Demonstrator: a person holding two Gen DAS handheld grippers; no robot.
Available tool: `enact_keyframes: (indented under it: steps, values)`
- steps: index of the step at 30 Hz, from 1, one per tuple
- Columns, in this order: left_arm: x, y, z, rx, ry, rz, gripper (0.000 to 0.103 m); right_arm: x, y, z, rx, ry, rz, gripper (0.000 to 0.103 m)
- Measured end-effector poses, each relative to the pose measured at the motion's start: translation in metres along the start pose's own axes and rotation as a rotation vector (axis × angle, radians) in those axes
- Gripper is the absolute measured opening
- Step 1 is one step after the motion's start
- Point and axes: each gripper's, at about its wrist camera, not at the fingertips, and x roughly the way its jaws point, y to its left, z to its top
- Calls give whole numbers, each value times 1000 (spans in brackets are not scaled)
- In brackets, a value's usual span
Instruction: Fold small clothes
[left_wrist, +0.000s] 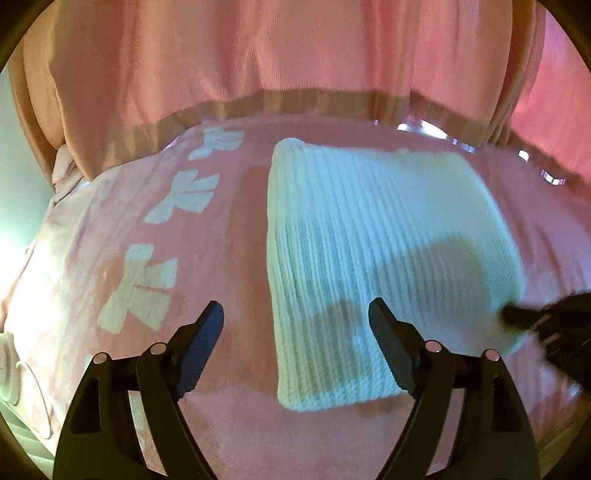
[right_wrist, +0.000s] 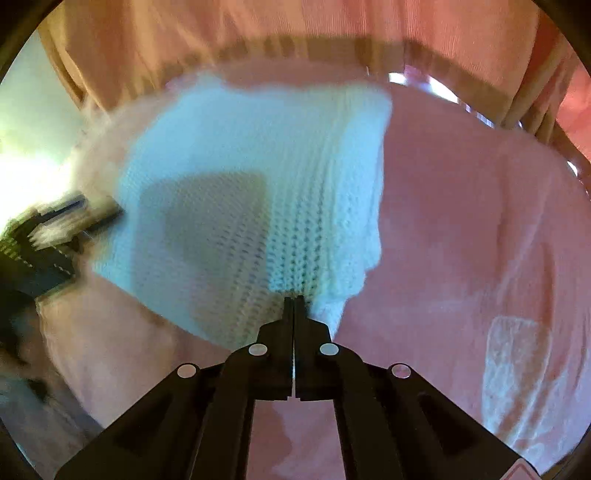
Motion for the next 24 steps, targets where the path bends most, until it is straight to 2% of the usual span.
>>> enact_keyframes:
  steps: [2, 3, 5, 7, 12, 16, 17, 20, 21, 24]
  values:
    - [0, 1, -3, 0, 1, 11, 78, -7, 1, -1, 20, -32, 25, 0]
    - [-2, 2, -4, -10, -4, 11, 78, -4, 5, -3, 10, -25, -2, 0]
    - [-4, 4, -5, -25, -9, 11, 78, 17, 9, -10, -30, 58, -92, 0]
    - [-7, 5, -6, -28, -10, 13, 78, 18, 13, -9, -34, 57, -101, 0]
    - [-24, 4, -8, -34, -64, 53, 78, -31, 11, -11, -6, -144, -20, 2]
    - [-33, -1, -16, -57, -82, 57, 78, -48, 6, -16, 5, -240, -87, 6]
    - [-35, -5, -19, -52, -86, 56, 79, -50, 3, -16, 7, -261, -99, 10]
    - [-40, -13, -26, -36, -110, 71, 83, -54, 3, -19, 18, -313, -181, 37]
    - [-42, -18, -29, -24, -119, 76, 85, -55, 4, -22, 25, -321, -194, 42]
    - [-47, -26, -37, -5, -147, 97, 88, -52, 3, -29, 38, -310, -214, 43]
